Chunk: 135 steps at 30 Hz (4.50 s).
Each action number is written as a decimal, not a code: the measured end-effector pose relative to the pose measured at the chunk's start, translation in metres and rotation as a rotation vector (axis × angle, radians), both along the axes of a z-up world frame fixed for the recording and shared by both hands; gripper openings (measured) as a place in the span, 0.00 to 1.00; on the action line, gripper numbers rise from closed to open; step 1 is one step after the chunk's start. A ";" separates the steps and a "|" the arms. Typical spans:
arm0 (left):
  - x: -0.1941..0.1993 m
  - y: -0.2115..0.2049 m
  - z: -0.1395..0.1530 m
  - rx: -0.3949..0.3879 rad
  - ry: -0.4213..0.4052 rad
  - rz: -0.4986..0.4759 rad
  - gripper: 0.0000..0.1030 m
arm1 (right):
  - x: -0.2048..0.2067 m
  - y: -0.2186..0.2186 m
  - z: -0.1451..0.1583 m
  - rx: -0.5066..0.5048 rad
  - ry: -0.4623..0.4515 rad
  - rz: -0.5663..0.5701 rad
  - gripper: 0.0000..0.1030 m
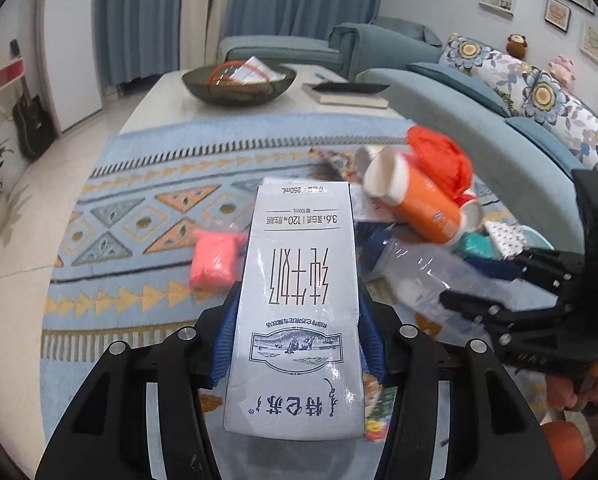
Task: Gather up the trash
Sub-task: 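Grasp the white milk carton with the left tool while the right tool grasps the clear bottle, then carry the carton and bottle over the blue basket and open both tools, then move both tools back over the rug toward the card box and orange cup, then grasp the tiger-print card box with the left tool while the right tool grasps the orange paper cup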
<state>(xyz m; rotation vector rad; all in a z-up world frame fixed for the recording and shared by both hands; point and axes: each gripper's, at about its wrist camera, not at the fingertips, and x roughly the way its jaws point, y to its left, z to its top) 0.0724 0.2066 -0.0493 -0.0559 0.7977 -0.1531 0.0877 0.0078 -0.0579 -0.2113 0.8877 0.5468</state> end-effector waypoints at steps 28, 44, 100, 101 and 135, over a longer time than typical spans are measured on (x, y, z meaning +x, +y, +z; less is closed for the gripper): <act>-0.015 -0.154 0.113 0.008 -0.171 -0.222 0.49 | -0.054 -0.166 0.098 0.216 -0.109 -0.226 0.42; 0.026 -0.363 0.047 -0.042 -0.037 -0.477 0.49 | -0.059 -0.393 0.031 0.322 -0.042 -0.809 0.42; -0.025 -0.076 0.014 -0.032 0.002 -0.063 0.79 | -0.011 -0.148 0.051 0.256 -0.136 -0.285 0.46; -0.025 -0.068 0.008 -0.039 0.017 -0.061 0.79 | -0.004 -0.138 0.051 0.257 -0.132 -0.266 0.51; -0.027 -0.057 -0.074 0.136 0.122 0.003 0.76 | 0.117 -0.021 -0.016 0.091 0.008 -0.111 0.80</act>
